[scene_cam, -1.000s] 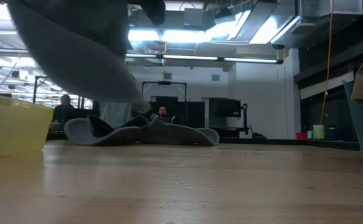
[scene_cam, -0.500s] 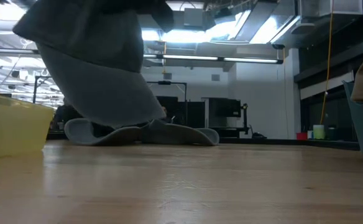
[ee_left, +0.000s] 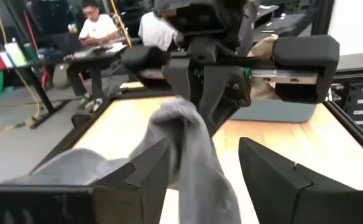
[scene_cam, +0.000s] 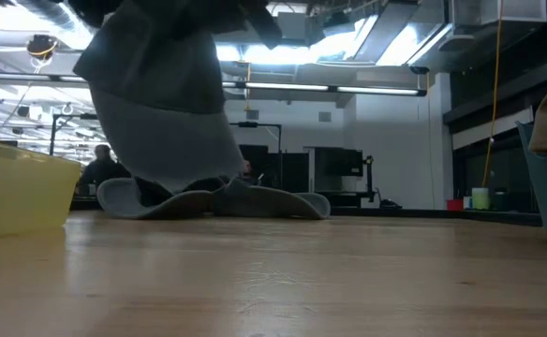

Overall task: Pick & Place hat
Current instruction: Put the bottom blue cap into the yellow bin

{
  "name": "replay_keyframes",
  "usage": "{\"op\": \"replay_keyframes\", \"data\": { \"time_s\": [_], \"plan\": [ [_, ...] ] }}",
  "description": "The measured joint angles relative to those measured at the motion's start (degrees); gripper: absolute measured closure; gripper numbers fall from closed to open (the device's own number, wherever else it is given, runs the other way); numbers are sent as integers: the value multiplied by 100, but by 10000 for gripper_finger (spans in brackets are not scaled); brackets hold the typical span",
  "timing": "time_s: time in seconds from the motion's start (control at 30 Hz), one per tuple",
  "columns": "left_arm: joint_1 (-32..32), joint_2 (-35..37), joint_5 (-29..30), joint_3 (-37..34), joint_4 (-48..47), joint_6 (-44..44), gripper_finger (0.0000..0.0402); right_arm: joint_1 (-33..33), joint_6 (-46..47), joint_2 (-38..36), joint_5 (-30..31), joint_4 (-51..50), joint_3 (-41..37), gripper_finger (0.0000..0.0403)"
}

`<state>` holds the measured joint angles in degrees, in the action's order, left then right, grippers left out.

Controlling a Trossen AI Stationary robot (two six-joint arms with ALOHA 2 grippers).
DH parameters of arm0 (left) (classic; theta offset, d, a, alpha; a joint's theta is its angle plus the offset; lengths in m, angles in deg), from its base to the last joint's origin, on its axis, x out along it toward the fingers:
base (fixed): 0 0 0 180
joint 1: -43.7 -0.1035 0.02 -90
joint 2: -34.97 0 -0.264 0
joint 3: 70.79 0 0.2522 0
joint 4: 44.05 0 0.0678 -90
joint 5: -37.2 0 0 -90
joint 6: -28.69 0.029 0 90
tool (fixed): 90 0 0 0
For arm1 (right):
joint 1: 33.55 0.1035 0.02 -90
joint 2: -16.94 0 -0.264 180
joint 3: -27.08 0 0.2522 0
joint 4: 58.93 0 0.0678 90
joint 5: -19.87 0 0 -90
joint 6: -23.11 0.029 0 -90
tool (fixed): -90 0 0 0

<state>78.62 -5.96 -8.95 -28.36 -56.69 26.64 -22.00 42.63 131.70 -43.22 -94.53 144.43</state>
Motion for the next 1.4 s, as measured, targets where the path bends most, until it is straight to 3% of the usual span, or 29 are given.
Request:
{"op": "replay_keyframes", "data": {
  "time_s": [0.33,0.57,0.7,0.97,1.2,1.4],
  "plan": [
    [-388,-8,-14,0,-10,-323,190,0,-220,0,92,394,0,381],
    [-717,-46,-504,0,-3,-326,196,2,-498,0,-8,839,0,376],
    [-777,-46,-621,0,-6,-126,231,0,-492,0,-20,809,0,363],
    [-716,-48,-647,0,-10,380,388,0,-510,0,-111,763,0,362],
    [-714,-7,-844,-2,-220,381,395,-9,-966,0,-652,662,0,357],
    [-683,231,-1067,-2,-427,280,396,-9,-975,0,-1378,719,0,300]
  ]
}}
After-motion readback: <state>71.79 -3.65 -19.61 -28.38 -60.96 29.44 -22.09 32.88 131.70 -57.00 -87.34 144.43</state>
